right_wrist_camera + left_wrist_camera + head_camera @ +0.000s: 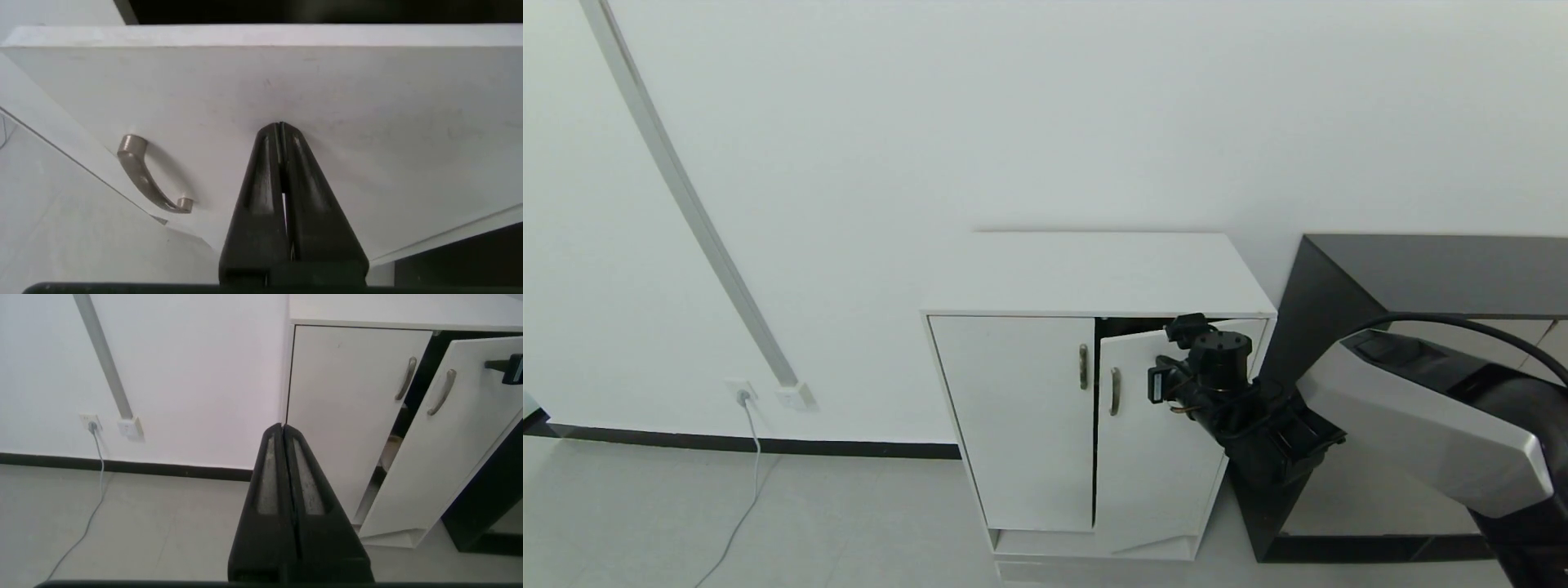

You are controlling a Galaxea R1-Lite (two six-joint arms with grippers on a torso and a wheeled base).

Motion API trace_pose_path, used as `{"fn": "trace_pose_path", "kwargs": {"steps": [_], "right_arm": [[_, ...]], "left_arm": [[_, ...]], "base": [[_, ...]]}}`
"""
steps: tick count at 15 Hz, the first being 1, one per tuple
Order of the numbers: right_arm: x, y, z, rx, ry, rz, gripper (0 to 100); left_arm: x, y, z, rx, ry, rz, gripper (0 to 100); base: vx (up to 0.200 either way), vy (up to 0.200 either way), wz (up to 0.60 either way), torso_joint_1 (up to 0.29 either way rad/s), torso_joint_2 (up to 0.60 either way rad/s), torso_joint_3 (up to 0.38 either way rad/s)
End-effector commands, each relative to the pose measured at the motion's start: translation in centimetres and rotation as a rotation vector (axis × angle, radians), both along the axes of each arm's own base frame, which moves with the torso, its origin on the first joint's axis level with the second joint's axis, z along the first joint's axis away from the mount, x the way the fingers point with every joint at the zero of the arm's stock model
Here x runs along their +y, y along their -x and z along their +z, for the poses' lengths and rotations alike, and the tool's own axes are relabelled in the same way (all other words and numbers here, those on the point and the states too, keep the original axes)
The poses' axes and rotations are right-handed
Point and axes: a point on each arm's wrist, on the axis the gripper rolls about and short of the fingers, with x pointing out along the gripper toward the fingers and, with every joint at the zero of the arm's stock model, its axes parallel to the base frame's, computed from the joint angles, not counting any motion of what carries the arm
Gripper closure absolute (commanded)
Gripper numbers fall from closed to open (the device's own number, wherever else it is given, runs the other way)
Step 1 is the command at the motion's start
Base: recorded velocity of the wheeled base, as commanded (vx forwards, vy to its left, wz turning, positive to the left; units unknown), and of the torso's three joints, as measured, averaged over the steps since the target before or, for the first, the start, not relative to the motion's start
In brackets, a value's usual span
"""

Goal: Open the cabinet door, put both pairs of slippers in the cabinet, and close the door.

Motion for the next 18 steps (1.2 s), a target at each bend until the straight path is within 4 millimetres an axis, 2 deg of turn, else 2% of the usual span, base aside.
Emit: {"fn": "trace_pose_path", "kwargs": {"steps": [1,8,12,18], "right_arm": [[0.1,-0.3,0.0,-0.007,-0.004,-0.001,100],[-0.2,-2.1,-0.1,-0.012,-0.007,-0.024,100],[-0.7,-2.7,-0.8,-0.006,0.005,-0.038,100],[-1.0,-3.2,-0.5,-0.017,0.006,-0.048,100]], "left_arm": [[0.0,0.0,0.0,0.001,0.001,0.001,100],[0.0,0.0,0.0,0.001,0.001,0.001,100],[0.0,0.0,0.0,0.001,0.001,0.001,100],[0.0,0.0,0.0,0.001,0.001,0.001,100]], "base": [[0.0,0.0,0.0,0.0,0.0,0.0],[0.0,0.0,0.0,0.0,0.0,0.0],[0.0,0.0,0.0,0.0,0.0,0.0],[0.0,0.0,0.0,0.0,0.0,0.0]]}}
